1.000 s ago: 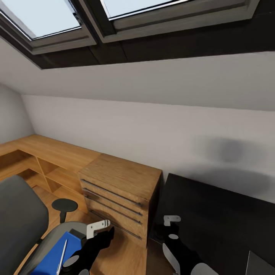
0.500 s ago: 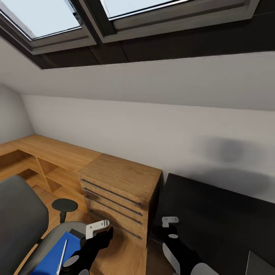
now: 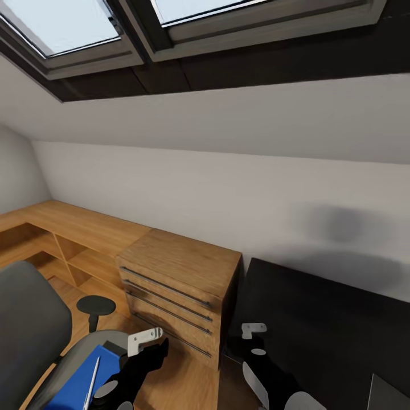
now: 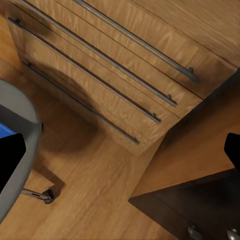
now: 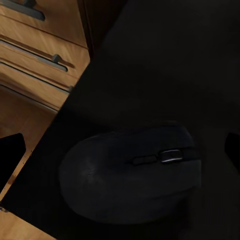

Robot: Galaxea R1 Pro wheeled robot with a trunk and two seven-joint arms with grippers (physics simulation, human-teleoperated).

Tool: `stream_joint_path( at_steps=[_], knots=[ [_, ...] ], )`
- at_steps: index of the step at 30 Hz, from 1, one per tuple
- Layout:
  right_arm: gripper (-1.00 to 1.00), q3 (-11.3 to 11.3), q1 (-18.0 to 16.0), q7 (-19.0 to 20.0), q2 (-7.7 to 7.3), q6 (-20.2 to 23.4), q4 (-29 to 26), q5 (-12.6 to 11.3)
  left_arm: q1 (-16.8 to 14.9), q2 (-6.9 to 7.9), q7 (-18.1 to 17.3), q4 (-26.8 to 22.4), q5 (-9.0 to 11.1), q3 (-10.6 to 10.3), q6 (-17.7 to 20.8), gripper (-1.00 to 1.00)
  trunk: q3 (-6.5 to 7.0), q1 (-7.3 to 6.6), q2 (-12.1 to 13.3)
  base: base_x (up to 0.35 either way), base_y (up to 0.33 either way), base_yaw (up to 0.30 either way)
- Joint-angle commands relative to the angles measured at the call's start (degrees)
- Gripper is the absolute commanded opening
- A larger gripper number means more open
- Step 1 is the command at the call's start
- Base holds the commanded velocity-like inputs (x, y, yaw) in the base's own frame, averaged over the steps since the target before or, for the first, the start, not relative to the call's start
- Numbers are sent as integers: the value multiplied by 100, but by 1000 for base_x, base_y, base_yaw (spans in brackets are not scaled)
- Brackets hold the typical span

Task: In the bedroom, organize the workspace by keeping the computer under the desk, ensuring the monitor is on the desk, placing the keyboard on the desk next to the monitor, placing the mouse on the desk next to the keyboard, moving the folder from the swivel chair onto the desk next to the mouse, stacking the notebook on top of the folder with the pen on top of the notebook, and positioning the swivel chair next to the desk.

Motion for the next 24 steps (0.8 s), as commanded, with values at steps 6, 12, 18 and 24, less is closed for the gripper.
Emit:
stream_joint_path(
  at_steps=[6,12,18,24],
  knots=[
    [100,47,-7,-53,-7,39,-8,-37,-4,5,64,-8,50,-10,4,100,-116,134,-249,0,0,0],
    [100,47,-10,-54,-7,39,-7,-37,-3,5,66,-10,50,-11,4,100,-223,266,-489,0,0,0],
    [100,47,-11,-54,-7,40,-7,-37,-4,5,67,-11,54,-11,4,100,-259,310,-569,0,0,0],
    [100,41,-12,-61,-12,40,-7,-37,-4,5,67,-11,52,-11,4,100,-259,310,-569,0,0,0]
  ],
)
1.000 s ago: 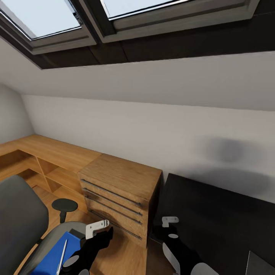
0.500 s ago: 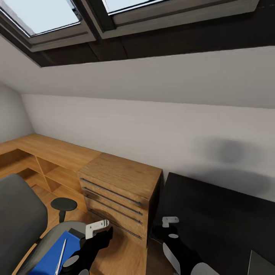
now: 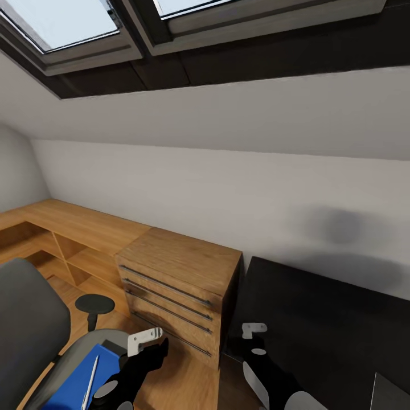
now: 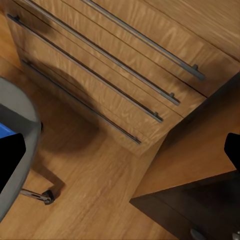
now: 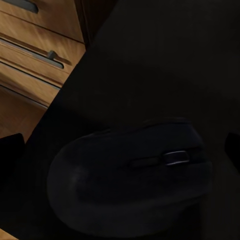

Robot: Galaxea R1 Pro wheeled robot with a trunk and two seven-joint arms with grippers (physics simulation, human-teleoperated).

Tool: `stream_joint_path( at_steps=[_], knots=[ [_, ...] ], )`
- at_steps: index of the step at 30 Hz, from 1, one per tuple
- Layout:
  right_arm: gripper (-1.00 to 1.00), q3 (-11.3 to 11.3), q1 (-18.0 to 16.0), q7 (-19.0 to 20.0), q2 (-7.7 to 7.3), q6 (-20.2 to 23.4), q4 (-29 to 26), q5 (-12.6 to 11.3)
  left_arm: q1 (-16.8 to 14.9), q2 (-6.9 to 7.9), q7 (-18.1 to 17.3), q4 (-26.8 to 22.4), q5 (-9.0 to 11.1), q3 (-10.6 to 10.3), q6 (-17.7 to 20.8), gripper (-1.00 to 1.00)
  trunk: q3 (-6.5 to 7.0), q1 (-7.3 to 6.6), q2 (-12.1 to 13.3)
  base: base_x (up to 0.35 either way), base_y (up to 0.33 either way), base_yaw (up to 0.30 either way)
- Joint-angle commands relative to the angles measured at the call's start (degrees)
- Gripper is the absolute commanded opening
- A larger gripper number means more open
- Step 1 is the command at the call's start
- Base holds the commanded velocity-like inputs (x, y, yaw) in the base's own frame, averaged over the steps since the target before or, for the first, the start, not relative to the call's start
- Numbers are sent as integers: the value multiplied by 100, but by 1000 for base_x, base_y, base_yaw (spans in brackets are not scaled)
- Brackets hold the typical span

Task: In the bedroom, organize the workspace by keeping the computer under the desk, ensuring the monitor is on the desk, placing the keyboard on the desk next to the monitor, placing the mouse on the desk next to the keyboard, moving the folder from the swivel chair onto the desk next to the mouse, stacking the notebook on top of the folder with the pen on top of the notebook, and positioning the swivel chair next to the desk.

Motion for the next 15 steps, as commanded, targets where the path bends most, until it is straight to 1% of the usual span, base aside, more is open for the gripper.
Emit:
stream_joint_path(
  at_steps=[1,10,15],
  knots=[
    [100,47,-4,-50,-6,33,-11,-37,-3,5,52,-11,52,-11,7,100,-7,1,-5,0,0,0],
    [100,26,-20,-53,-18,33,26,-37,-3,5,52,-7,57,-11,7,100,-7,1,-5,0,0,0],
    [100,20,-134,-52,-25,27,254,-43,-3,5,52,-8,58,-11,7,100,-7,1,-5,0,0,0]
  ],
)
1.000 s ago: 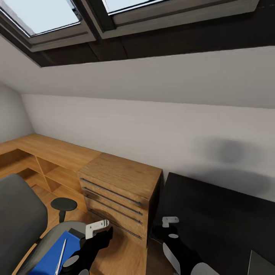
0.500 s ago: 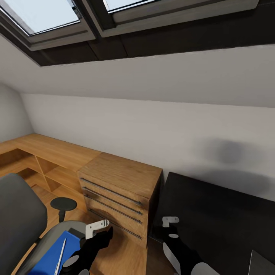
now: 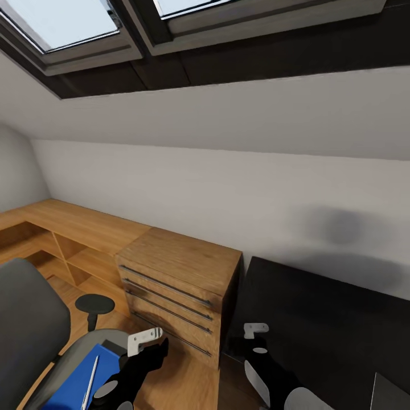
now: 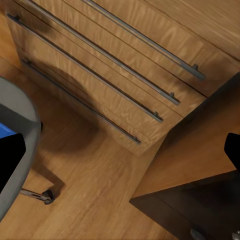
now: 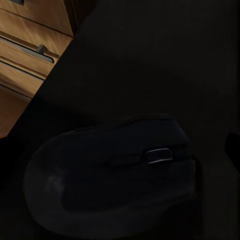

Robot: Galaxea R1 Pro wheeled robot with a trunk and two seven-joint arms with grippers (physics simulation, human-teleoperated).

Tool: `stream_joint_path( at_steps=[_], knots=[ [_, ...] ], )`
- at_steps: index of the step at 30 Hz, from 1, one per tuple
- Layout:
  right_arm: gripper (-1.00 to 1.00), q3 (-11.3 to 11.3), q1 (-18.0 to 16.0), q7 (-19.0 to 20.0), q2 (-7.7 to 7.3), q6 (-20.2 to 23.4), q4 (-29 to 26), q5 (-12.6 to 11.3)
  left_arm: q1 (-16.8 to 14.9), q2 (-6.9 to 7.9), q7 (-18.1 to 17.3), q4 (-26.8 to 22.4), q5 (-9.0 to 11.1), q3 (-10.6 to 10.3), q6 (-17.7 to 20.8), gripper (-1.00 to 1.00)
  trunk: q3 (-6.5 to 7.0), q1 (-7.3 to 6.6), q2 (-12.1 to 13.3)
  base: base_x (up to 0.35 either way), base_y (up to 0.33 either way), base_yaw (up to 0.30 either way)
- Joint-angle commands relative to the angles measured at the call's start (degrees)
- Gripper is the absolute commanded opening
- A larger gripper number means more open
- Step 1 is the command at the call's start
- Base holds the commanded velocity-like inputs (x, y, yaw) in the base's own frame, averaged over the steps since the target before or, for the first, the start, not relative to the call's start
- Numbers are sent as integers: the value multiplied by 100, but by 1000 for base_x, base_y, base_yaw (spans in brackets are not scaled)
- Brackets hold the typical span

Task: In the bedroom, organize the workspace by keeping the computer under the desk, ensuring the monitor is on the desk, placing the keyboard on the desk next to the monitor, placing the mouse on the desk next to the keyboard, moving the folder from the swivel chair onto the desk next to the mouse, stacking the notebook on top of the folder with the pen on top of the notebook, and positioning the swivel chair next to the desk.

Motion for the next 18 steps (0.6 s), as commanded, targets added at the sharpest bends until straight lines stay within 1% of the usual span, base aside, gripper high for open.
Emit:
stream_joint_path(
  at_steps=[1,3,5,18],
  knots=[
    [100,48,-54,-44,-5,29,82,-44,-3,5,52,-9,51,-11,7,100,-7,1,-5,0,0,0],
    [100,47,-136,-40,-7,24,227,-50,-3,5,52,-9,51,-11,7,100,-7,1,-5,0,0,0],
    [100,46,-150,-39,-4,23,252,-50,-3,5,52,-8,51,-11,7,100,-7,1,-5,0,0,0],
    [100,46,-165,-32,6,22,287,-59,-3,5,52,-8,51,-11,7,100,-7,1,-5,0,0,0]
  ],
)
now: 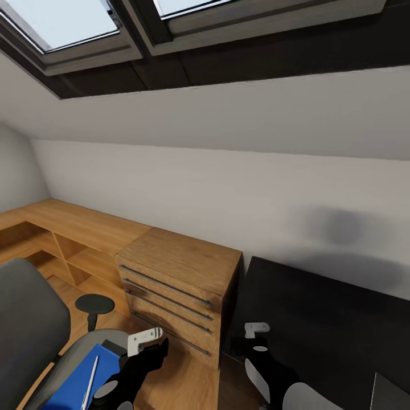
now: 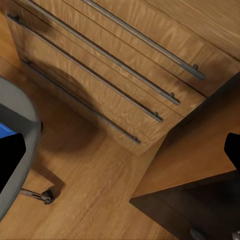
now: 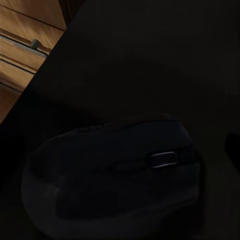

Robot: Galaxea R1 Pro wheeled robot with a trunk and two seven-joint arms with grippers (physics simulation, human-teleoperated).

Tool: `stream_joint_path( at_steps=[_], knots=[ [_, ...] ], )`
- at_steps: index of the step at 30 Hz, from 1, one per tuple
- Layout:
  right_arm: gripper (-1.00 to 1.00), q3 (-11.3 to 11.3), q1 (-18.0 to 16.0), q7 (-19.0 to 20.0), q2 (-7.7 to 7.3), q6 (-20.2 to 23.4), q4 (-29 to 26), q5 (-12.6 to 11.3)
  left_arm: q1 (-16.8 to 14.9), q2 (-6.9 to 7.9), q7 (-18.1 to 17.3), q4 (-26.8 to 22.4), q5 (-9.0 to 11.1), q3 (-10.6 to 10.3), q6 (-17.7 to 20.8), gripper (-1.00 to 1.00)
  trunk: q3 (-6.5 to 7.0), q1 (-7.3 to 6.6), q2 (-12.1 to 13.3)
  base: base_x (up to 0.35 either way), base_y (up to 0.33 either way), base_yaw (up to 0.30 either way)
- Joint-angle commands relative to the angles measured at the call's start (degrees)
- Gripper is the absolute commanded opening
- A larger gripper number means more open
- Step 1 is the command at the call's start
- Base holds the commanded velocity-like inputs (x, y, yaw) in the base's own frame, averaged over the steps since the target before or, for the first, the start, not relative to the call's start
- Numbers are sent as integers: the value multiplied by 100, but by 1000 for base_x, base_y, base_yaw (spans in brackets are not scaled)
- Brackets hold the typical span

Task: In the bedroom, organize the workspace by keeping the computer under the desk, ensuring the monitor is on the desk, placing the keyboard on the desk next to the monitor, placing the mouse on the desk next to the keyboard, moving the folder from the swivel chair onto the desk next to the mouse, stacking the notebook on top of the folder with the pen on top of the notebook, and positioning the swivel chair next to the desk.

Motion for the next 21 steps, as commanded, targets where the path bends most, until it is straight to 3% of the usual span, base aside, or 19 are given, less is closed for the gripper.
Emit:
stream_joint_path(
  at_steps=[1,21],
  knots=[
    [100,48,-3,-44,-2,33,-12,-44,-3,5,52,-10,51,-11,7,100,-7,1,-5,0,0,0],
    [100,50,-3,-29,16,161,-5,-45,-3,5,52,-10,51,-35,7,100,-7,1,-5,0,0,0]
  ],
)
